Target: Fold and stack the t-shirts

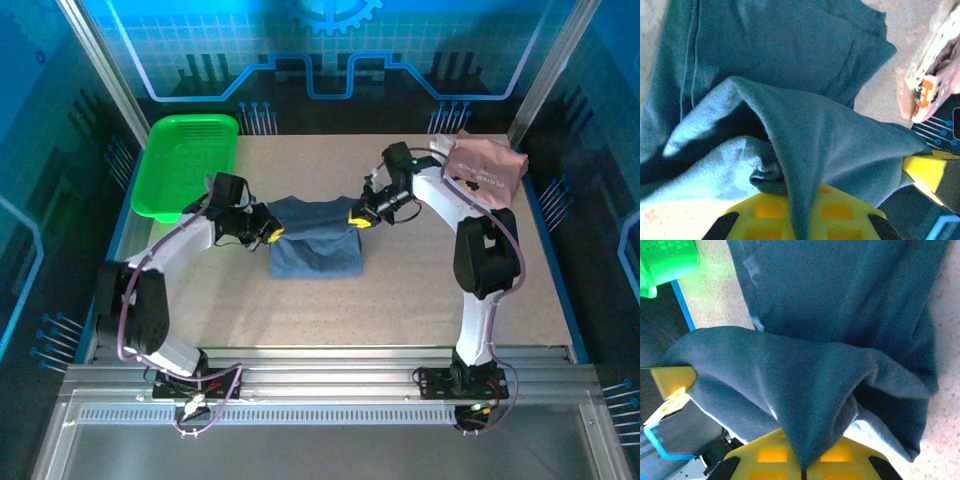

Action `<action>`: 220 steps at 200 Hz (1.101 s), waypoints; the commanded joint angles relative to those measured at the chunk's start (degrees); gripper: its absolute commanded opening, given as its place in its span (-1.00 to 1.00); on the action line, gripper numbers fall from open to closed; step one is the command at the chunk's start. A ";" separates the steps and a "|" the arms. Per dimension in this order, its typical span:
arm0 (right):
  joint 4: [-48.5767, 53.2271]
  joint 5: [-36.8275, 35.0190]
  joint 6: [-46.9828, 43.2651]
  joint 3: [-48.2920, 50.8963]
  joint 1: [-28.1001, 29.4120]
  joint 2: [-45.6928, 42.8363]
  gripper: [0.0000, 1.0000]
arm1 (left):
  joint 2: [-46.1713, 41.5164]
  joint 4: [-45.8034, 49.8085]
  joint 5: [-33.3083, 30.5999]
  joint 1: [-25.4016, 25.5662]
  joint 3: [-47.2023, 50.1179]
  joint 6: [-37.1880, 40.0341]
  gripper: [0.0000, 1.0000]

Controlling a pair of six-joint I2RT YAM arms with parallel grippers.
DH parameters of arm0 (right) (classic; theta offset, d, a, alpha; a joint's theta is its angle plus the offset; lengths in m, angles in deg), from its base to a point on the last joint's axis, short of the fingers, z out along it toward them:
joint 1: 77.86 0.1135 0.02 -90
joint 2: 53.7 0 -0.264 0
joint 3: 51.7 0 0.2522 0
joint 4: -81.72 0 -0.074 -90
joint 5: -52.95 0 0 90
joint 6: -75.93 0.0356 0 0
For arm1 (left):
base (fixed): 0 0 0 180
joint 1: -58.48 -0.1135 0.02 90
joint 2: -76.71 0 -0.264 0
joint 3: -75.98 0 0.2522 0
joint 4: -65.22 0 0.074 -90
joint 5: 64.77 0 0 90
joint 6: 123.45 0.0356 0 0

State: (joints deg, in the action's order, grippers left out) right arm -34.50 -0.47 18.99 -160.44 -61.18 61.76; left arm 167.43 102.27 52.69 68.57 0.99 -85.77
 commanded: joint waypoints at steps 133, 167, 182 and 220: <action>-4.80 10.44 14.88 -40.76 -9.26 31.65 0.13 | 28.31 -3.37 6.33 -6.03 -32.72 0.03 0.70; 0.61 5.93 8.24 -44.64 -10.72 23.28 0.32 | 22.91 0.05 2.74 -6.50 -41.25 2.15 0.98; 7.45 2.43 1.19 -42.29 -10.65 18.31 0.38 | 19.41 2.26 1.78 -6.48 -42.14 3.89 0.98; 8.16 -7.85 -13.78 -20.64 -6.46 0.77 0.64 | 7.09 2.47 0.25 -5.44 -31.39 8.37 0.98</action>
State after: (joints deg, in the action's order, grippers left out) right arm -30.77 -0.86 17.09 -190.93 -71.32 71.92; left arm 182.88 102.53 54.31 62.52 -36.63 -81.81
